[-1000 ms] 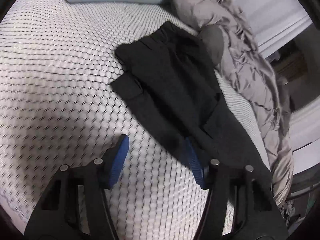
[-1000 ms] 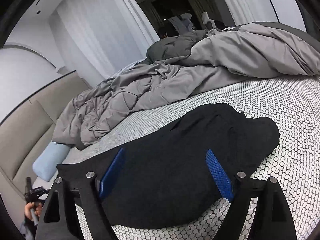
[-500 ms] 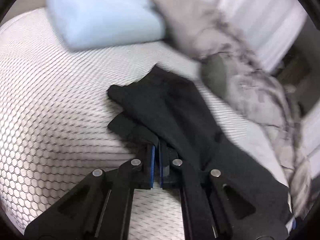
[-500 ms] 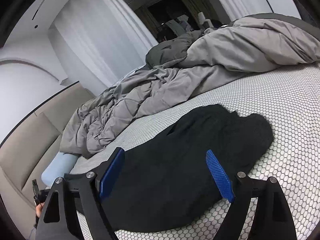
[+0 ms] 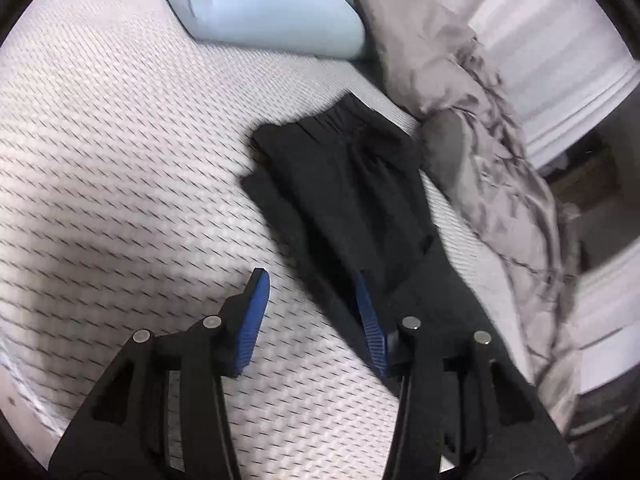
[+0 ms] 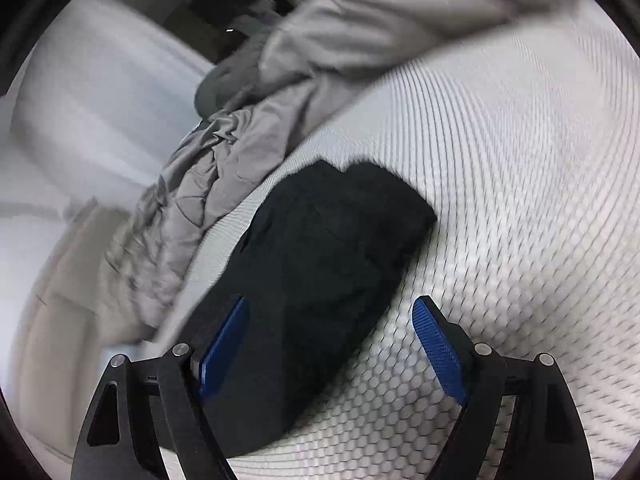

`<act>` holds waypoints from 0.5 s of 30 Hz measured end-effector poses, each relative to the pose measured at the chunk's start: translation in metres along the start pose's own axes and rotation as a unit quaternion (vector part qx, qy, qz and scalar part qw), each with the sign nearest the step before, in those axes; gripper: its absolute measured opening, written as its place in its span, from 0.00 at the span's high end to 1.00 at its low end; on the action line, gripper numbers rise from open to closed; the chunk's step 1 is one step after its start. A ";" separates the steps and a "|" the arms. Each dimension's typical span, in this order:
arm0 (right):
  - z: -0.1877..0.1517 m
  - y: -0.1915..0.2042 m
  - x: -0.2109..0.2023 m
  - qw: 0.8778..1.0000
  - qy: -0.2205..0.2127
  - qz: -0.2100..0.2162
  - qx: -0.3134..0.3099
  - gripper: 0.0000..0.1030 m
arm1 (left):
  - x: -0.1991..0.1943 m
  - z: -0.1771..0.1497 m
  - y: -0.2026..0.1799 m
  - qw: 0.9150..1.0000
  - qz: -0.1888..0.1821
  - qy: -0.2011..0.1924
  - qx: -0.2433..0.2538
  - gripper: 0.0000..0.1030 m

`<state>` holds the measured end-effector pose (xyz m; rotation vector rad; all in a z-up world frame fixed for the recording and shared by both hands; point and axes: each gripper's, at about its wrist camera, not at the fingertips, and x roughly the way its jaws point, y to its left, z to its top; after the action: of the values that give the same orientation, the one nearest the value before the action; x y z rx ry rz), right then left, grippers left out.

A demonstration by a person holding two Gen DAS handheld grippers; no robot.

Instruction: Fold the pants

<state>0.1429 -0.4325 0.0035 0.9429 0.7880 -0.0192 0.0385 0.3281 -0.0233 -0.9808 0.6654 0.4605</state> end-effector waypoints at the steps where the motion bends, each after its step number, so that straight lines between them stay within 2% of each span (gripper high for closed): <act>1: 0.002 -0.009 0.006 0.999 0.003 0.026 0.033 0.18 | 0.002 -0.001 -0.001 1.000 -0.009 0.006 -0.001 0.60; 3: 0.008 -0.016 0.016 0.998 0.000 0.035 0.060 0.18 | 0.011 -0.006 -0.010 1.000 -0.003 0.014 0.009 0.60; 4: 0.011 -0.015 0.022 0.998 -0.003 0.029 0.055 0.18 | 0.016 -0.010 -0.016 1.000 0.005 0.011 0.015 0.60; 5: 0.013 -0.012 0.025 0.999 -0.010 0.017 0.043 0.23 | 0.017 -0.012 -0.020 1.000 0.012 0.010 0.023 0.60; 7: 0.015 0.000 0.027 0.999 -0.024 -0.029 -0.004 0.46 | 0.027 -0.014 -0.029 0.999 0.014 0.017 0.029 0.60; 8: 0.013 0.002 0.026 0.999 -0.028 -0.034 -0.015 0.64 | 0.030 -0.015 -0.032 0.999 0.013 0.019 0.031 0.60; 9: 0.009 0.002 0.018 0.999 -0.035 -0.023 -0.019 0.76 | 0.032 -0.018 -0.034 0.999 0.015 0.019 0.031 0.60; 10: 0.006 0.000 0.010 0.999 -0.039 -0.016 -0.018 0.84 | 0.032 -0.019 -0.035 0.999 0.018 0.018 0.029 0.60; 12: -0.002 -0.006 -0.010 0.999 -0.049 -0.013 -0.016 0.87 | 0.034 -0.019 -0.037 0.999 0.023 0.015 0.030 0.60; 13: -0.004 -0.008 -0.018 0.998 -0.050 -0.028 -0.016 0.87 | 0.033 -0.019 -0.035 0.999 0.029 0.014 0.030 0.60; 15: -0.002 -0.012 -0.019 0.998 -0.041 -0.046 -0.020 0.81 | 0.034 -0.020 -0.035 0.999 0.035 0.011 0.032 0.60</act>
<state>0.1235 -0.4443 0.0059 0.8629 0.7521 -0.1206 0.0784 0.2961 -0.0332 -0.9050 0.7330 0.4876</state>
